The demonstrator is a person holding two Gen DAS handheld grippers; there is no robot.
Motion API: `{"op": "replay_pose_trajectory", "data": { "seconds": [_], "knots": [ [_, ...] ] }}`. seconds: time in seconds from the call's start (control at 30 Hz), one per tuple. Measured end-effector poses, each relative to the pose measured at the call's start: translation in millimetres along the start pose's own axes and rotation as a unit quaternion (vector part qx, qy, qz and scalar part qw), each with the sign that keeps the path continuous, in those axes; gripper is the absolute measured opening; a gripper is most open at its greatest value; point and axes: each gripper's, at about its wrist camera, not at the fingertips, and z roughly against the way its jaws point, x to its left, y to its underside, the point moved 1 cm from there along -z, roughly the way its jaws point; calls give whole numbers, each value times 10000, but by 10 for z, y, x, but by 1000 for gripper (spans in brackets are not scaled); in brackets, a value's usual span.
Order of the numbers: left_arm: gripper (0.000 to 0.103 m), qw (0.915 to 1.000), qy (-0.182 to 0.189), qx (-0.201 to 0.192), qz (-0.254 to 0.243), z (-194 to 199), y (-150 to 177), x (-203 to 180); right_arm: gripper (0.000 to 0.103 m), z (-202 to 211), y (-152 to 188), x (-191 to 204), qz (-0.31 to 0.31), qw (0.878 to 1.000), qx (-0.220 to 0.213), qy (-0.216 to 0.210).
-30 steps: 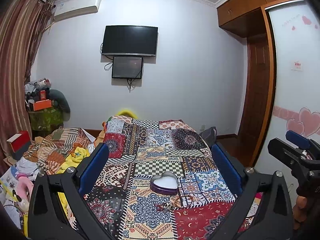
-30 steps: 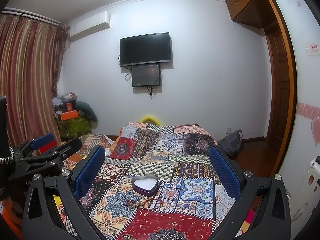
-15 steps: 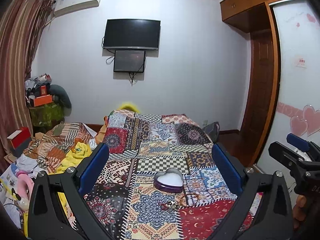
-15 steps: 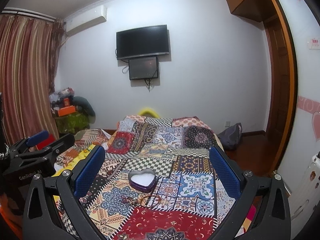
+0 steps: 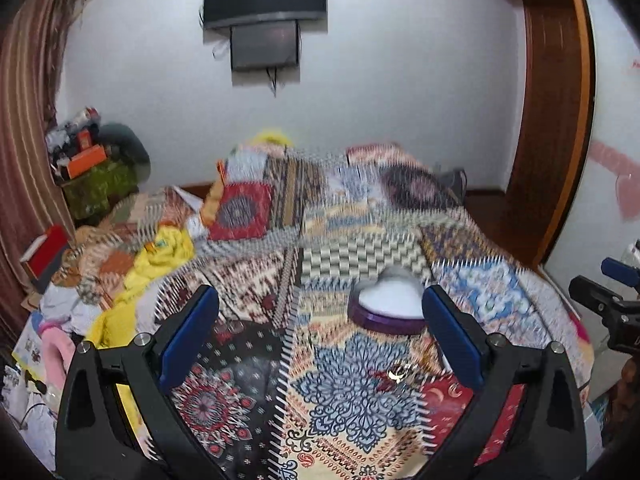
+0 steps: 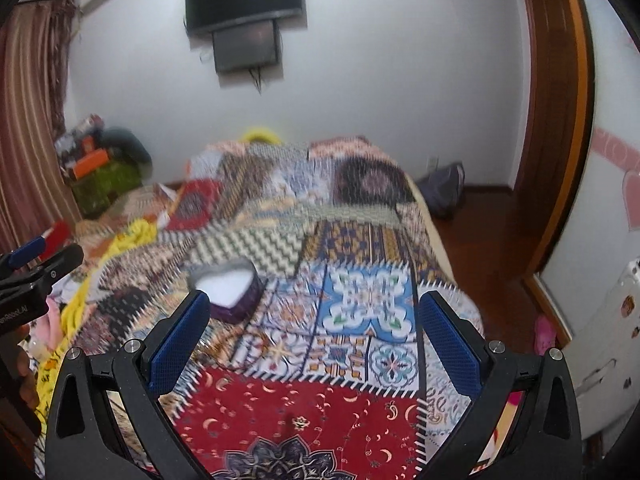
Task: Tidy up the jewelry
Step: 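Move the right gripper down to the beaded bracelet beside the heart tin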
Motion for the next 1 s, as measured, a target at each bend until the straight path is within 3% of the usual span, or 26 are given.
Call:
{"op": "replay_pose_trajectory", "data": {
  "seconds": [0.27, 0.37, 0.53, 0.6, 0.8, 1.0],
  "knots": [
    [85, 9933, 324, 1091, 205, -658, 352, 73, 103, -543, 174, -51, 69, 9961, 845, -257],
    [73, 9900, 351, 1351, 192, -812, 447, 90, 101, -715, 228, -28, 97, 9932, 1077, -433],
    [68, 9861, 397, 1602, 208, -954, 533, 87, 87, -1004, 267, 55, 213, 9863, 1438, -777],
    [64, 9847, 474, 1660, 231, -982, 540, 93, 71, -1104, 291, 95, 244, 9824, 1620, -900],
    [64, 9818, 665, 1770, 189, -1016, 592, 85, 40, -1319, 388, 263, 641, 9707, 2018, -1133],
    [59, 9760, 934, 1962, 152, -998, 672, 28, 24, -1342, 452, 356, 905, 9658, 2084, -1247]
  ]
}}
